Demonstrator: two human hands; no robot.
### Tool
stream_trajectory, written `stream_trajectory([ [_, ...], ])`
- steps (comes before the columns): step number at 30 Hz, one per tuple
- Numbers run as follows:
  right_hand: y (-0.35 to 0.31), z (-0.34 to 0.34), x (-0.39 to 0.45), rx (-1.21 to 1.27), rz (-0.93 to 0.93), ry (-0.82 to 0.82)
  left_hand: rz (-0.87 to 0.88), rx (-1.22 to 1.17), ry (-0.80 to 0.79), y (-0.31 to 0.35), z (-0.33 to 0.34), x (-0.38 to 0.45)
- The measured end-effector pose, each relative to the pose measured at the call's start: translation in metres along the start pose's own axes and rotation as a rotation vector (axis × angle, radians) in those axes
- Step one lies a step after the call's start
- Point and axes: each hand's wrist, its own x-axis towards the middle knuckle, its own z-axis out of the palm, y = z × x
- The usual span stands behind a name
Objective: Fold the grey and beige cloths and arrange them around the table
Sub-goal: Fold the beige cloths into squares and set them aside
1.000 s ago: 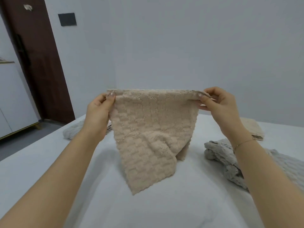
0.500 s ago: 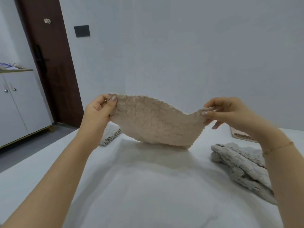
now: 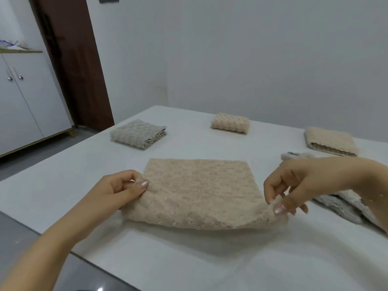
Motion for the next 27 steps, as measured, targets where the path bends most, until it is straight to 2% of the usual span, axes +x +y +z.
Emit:
stream_trajectory([
  [4,0.018,0.009,-0.004,0.148,-0.016,-0.100,-0.022,-0.003,-0.028,0.002,-0.002,-0.010],
  [6,0.028,0.007,0.001,0.195,-0.012,0.019,0.021,0.030,0.071,0.005,0.002,-0.003],
  [9,0.041,-0.002,0.020,0.201,0.036,0.355,0.054,0.178,0.283,0.003,0.003,0.027],
  [12,0.048,-0.007,0.043,0.245,0.120,0.565,-0.007,0.280,0.365,-0.009,0.000,0.061],
  [15,0.056,-0.006,0.066,0.325,0.214,0.684,-0.037,0.403,0.374,-0.023,0.001,0.084],
  [18,0.064,0.000,0.076,0.344,0.228,0.800,-0.030,0.445,0.364,-0.031,0.002,0.088],
  [24,0.075,0.010,0.086,0.409,0.160,0.961,-0.020,0.540,0.351,-0.042,0.002,0.091],
  [27,0.077,0.013,0.091,0.366,0.124,1.017,-0.013,0.590,0.363,-0.043,0.003,0.093],
])
